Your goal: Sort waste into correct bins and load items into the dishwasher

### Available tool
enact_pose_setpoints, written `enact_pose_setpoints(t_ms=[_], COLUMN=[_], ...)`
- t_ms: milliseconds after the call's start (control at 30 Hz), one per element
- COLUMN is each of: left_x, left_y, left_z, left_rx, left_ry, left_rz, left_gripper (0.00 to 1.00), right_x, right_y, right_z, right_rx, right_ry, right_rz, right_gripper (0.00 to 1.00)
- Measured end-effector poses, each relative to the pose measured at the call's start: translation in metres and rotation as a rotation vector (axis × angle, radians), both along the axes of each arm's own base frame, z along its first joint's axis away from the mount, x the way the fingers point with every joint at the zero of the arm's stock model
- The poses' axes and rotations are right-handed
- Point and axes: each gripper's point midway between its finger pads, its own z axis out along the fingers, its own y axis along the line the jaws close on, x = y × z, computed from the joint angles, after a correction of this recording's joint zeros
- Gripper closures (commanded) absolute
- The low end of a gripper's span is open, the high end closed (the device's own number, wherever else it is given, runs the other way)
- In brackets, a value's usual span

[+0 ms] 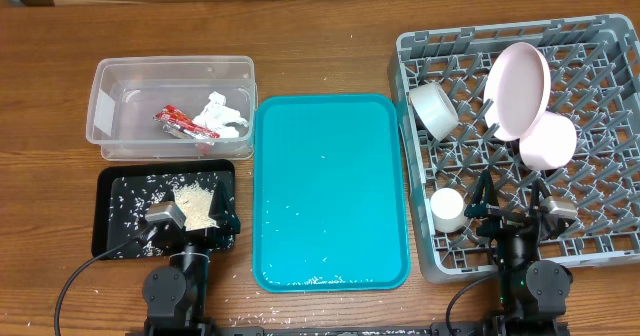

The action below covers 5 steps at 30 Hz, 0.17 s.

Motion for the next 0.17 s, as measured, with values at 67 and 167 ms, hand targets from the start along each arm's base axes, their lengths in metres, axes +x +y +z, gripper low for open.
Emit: enact_pose_setpoints(t_ms=[67,167], left_x=[0.0,0.0], left_y=[0.0,0.0], left_z=[-0.0001,-0.0001], left_rx=[0.0,0.0], left_ry=[0.0,0.0], left_rz=[0.0,0.0], left_gripper=[0.0,0.0], right_x=[0.0,0.0], right_y=[0.0001,0.0001], right_z=[0.0001,0.0], right_rx=[0.0,0.0], right_ry=[0.0,0.0], right_rz=[0.0,0.0], right_gripper=[0.0,0.0])
